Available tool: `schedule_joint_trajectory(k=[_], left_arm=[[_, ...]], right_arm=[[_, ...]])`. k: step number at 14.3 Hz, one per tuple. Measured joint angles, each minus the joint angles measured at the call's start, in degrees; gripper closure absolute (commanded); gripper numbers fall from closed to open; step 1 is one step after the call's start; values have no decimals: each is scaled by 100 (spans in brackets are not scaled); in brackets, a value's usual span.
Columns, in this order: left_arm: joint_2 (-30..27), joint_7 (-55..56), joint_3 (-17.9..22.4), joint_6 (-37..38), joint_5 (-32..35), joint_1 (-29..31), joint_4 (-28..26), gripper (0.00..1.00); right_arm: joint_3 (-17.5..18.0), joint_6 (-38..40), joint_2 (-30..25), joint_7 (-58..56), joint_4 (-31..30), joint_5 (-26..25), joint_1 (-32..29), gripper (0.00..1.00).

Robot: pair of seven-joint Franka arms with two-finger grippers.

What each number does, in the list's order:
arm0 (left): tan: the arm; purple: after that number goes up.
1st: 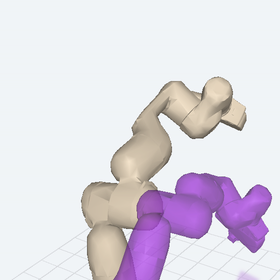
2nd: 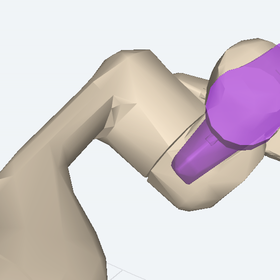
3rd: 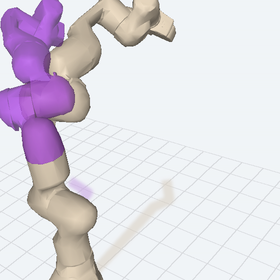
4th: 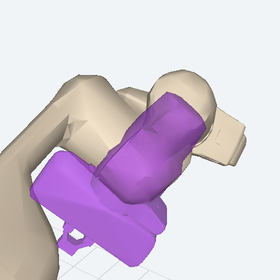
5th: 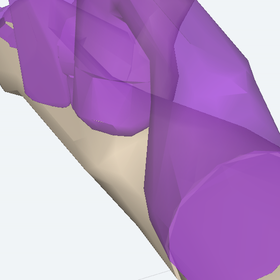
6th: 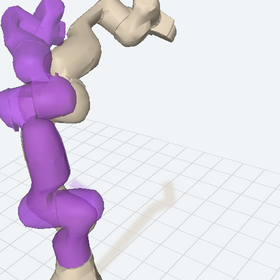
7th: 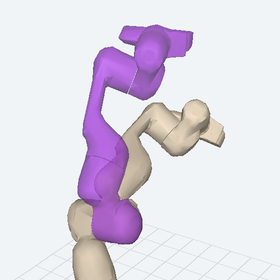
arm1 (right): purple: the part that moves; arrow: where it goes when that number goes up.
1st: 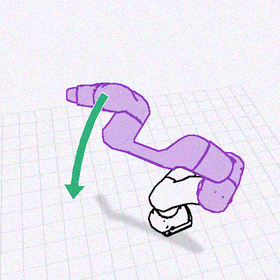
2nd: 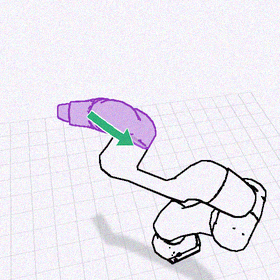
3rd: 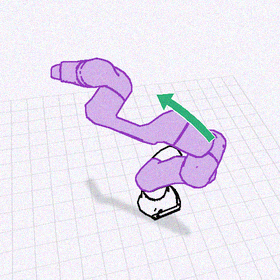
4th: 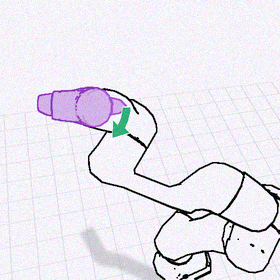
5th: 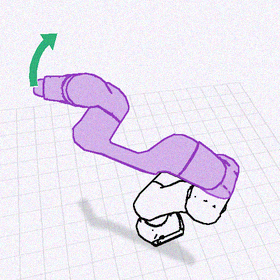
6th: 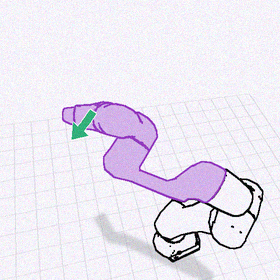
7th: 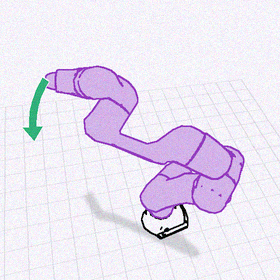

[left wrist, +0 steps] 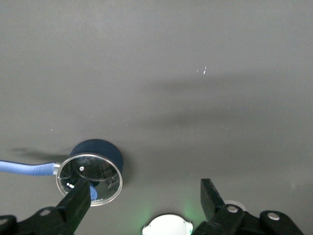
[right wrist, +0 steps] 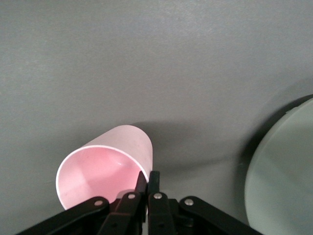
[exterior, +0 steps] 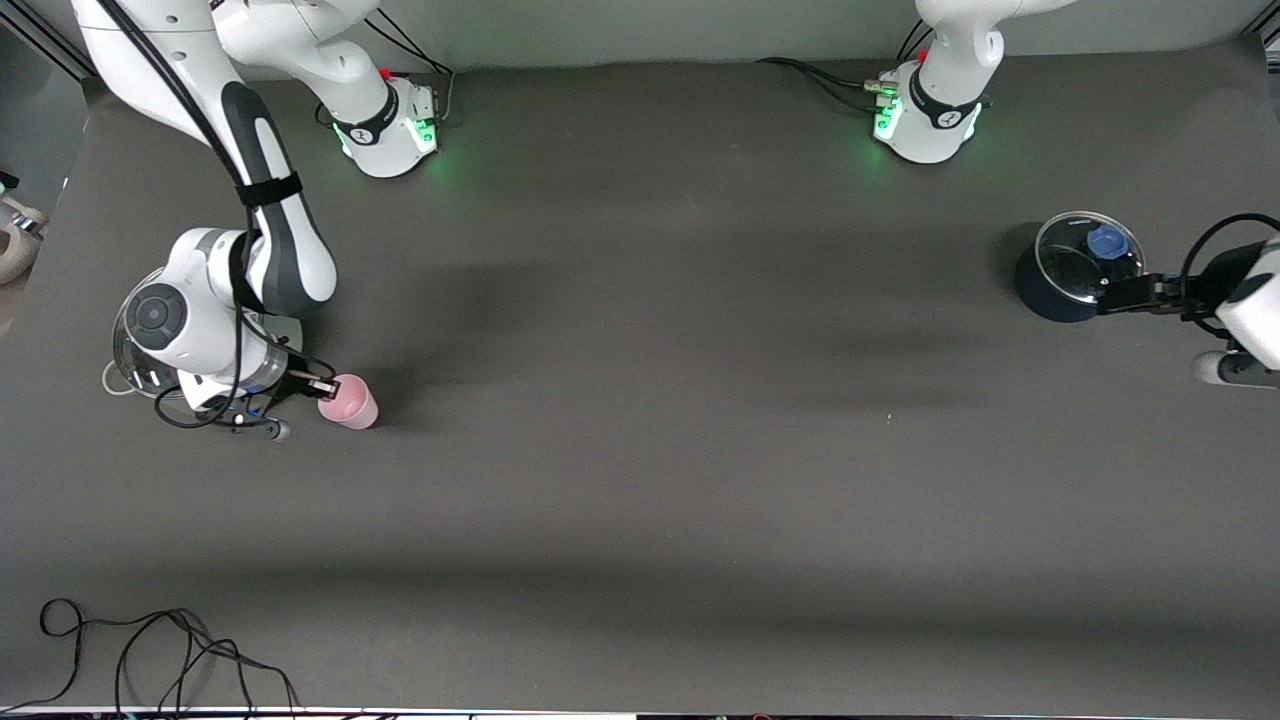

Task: Transfer pink cup from left to right arm

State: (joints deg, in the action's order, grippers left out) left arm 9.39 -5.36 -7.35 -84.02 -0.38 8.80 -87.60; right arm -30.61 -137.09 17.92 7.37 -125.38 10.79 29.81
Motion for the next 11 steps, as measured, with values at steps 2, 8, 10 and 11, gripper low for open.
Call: schedule_joint_trajectory(k=[2,8,10,11], left_arm=[[-232,223,-5,-373,7,-91,-375,0],[-489,414,14,-621,-1,-407,-750,0],[-489,415,508,-645,-5,-966,-745,0],[-489,414,790,-646,-10,-1247,-738,0]], right_arm=[[2,-9,-1,-6,16,0,11,0],[2,270,-398,-7,347,4,52,0],[2,986,-590,-7,721,3,63,0],[1,1370,-697,-7,957,3,65,0]])
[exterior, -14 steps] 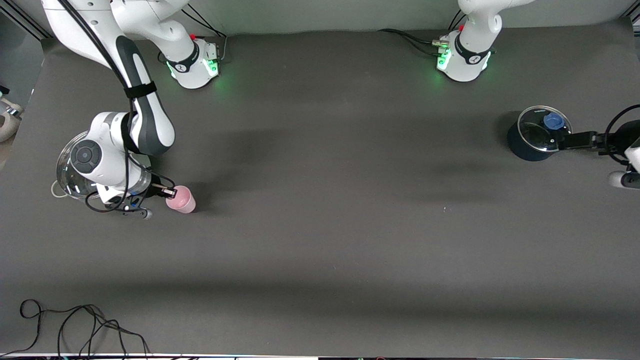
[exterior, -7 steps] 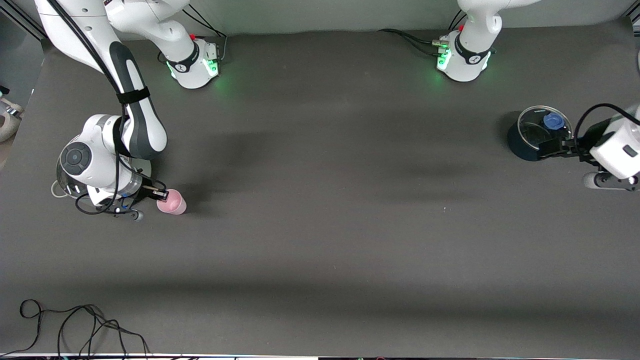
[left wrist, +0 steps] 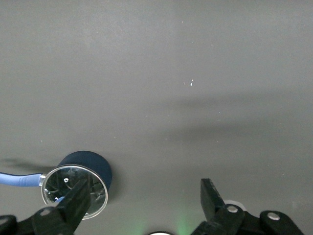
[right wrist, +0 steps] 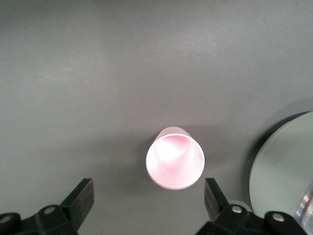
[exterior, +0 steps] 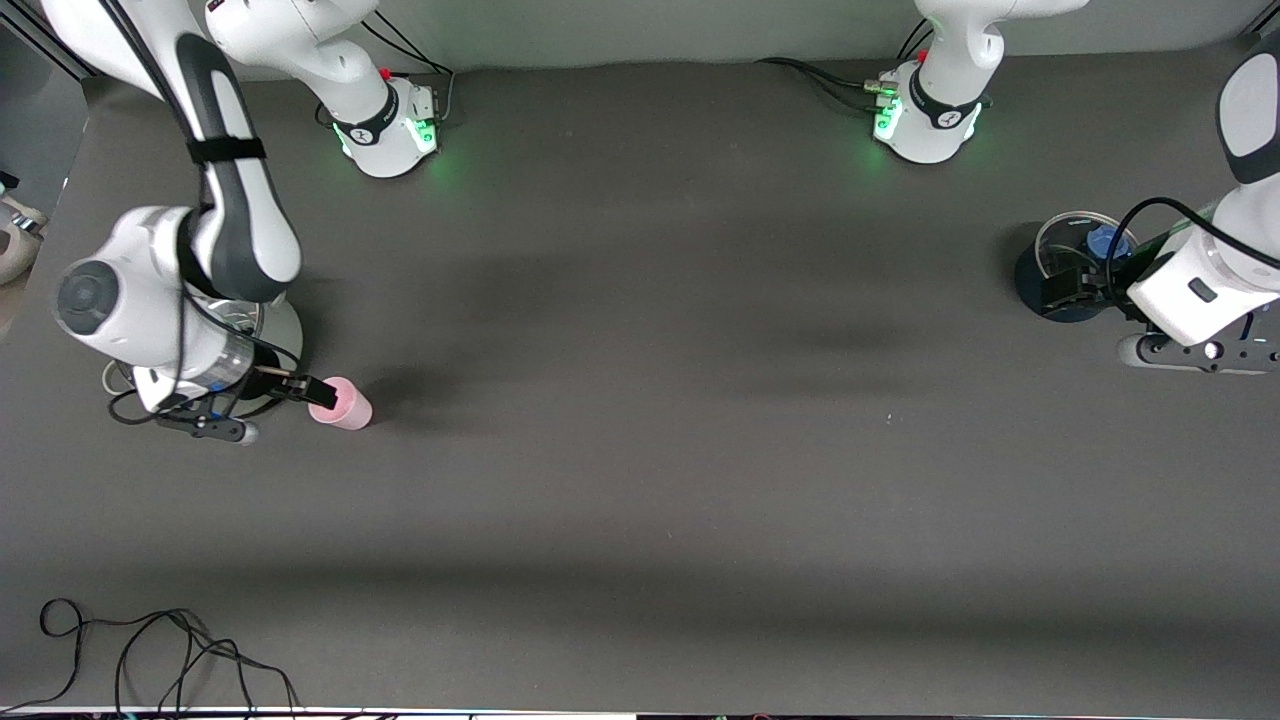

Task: Transfer pink cup from left to right arm
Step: 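Release the cup and raise the right gripper away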

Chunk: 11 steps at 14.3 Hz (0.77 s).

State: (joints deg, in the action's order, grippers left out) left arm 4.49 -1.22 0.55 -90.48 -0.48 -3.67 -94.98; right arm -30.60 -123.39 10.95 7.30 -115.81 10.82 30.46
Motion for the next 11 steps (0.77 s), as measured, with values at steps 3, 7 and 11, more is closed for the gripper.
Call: schedule_joint_trajectory(k=[3,7,11], left_arm=[[-3,0,259,0,-10,-223,31,0],[-4,-1,305,-9,-40,-223,34,0],[-4,-1,310,-31,-45,-223,34,0]], right_arm=[[-114,1317,-338,0,857,-11,-1,0],[-392,3093,-564,0,2267,-352,-14,0],[-408,4034,-567,-205,3266,-688,-10,0]])
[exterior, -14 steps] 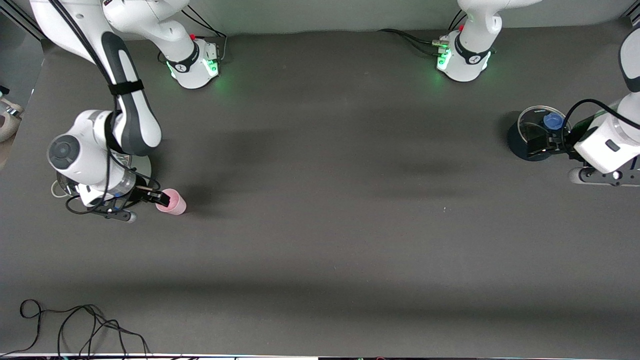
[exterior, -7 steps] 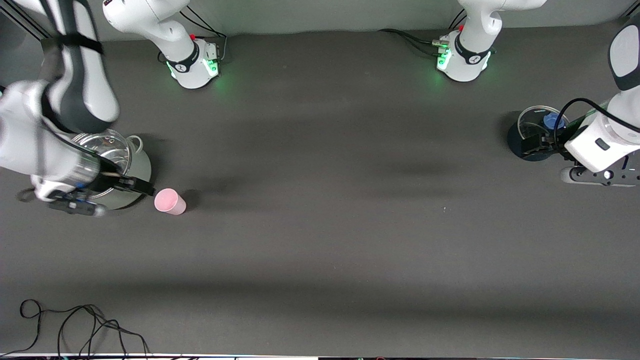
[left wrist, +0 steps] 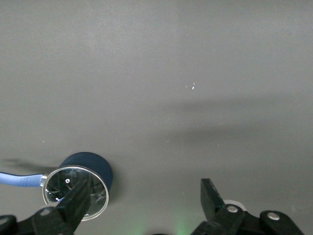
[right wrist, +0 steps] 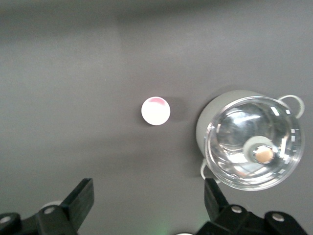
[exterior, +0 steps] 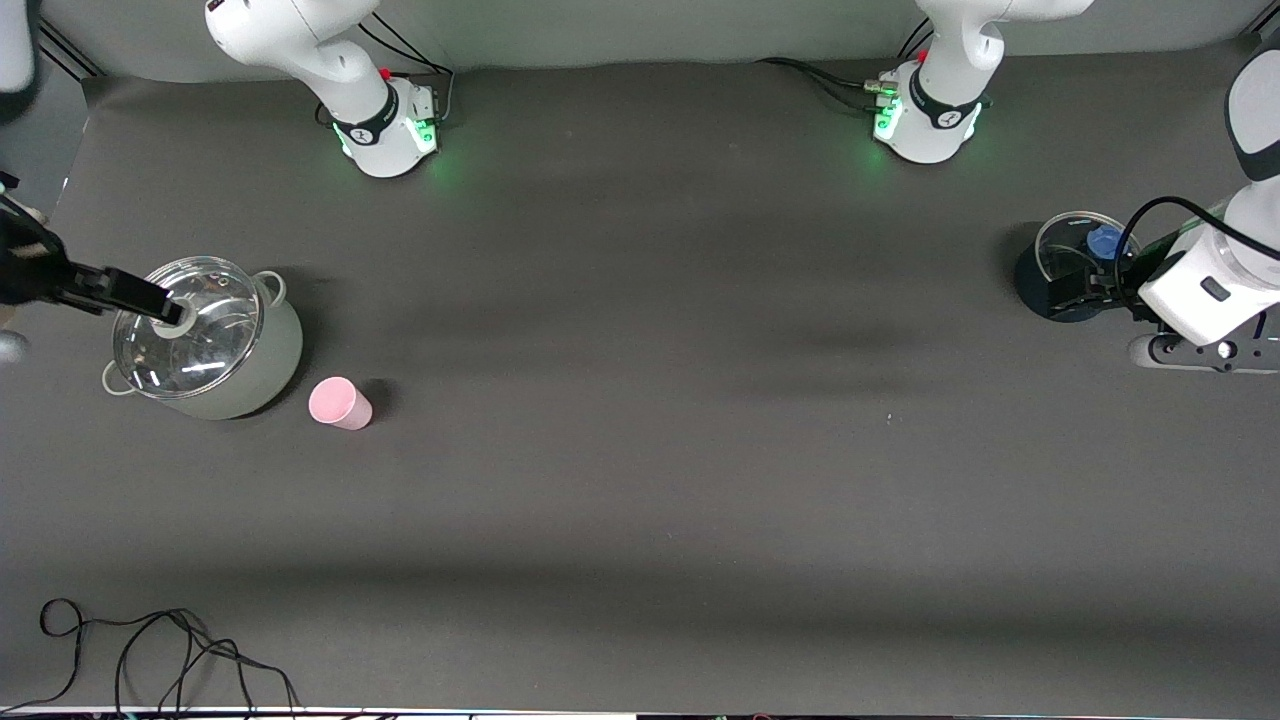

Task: Transfer pink cup from left to right arm
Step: 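Release the cup and raise the right gripper away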

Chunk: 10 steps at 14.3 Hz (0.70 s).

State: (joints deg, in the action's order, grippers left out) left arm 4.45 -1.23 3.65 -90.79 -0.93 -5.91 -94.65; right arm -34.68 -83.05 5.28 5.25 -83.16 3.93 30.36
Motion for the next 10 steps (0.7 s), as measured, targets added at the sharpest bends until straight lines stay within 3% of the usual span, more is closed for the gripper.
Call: schedule_joint_trajectory(k=[6,10], left_arm=[[29,0,0,-109,-4,0,0,0],[147,0,0,-194,-4,-1,154,0]], right_arm=[[-3,555,414,-50,873,-99,-10,0],[-12,537,585,-50,933,334,-174,0]])
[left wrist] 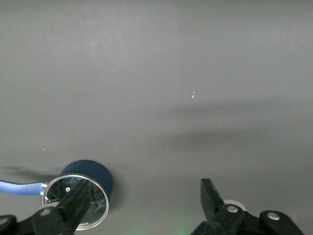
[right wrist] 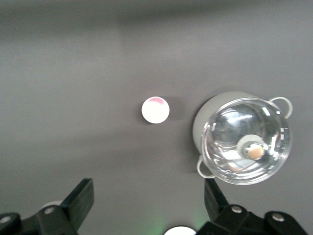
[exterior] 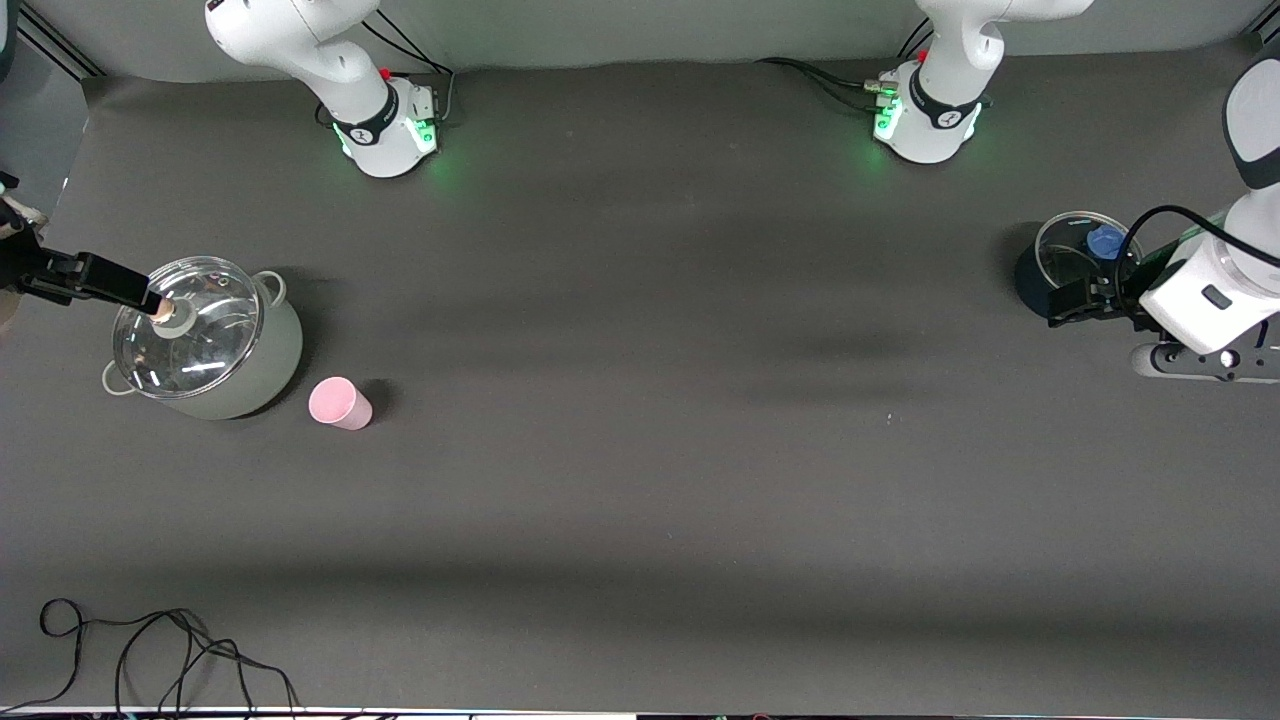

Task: Transfer pink cup from left to right arm

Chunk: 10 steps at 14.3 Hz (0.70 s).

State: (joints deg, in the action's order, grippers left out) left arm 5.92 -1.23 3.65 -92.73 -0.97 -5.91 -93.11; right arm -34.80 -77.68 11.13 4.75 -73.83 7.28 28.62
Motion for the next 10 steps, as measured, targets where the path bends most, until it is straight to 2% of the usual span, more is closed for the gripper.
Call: schedule_joint_trajectory(k=[10], left_arm=[[106,0,0,-90,-1,-1,179,0]], right_arm=[[-1,-11,49,-4,33,154,-123,0]])
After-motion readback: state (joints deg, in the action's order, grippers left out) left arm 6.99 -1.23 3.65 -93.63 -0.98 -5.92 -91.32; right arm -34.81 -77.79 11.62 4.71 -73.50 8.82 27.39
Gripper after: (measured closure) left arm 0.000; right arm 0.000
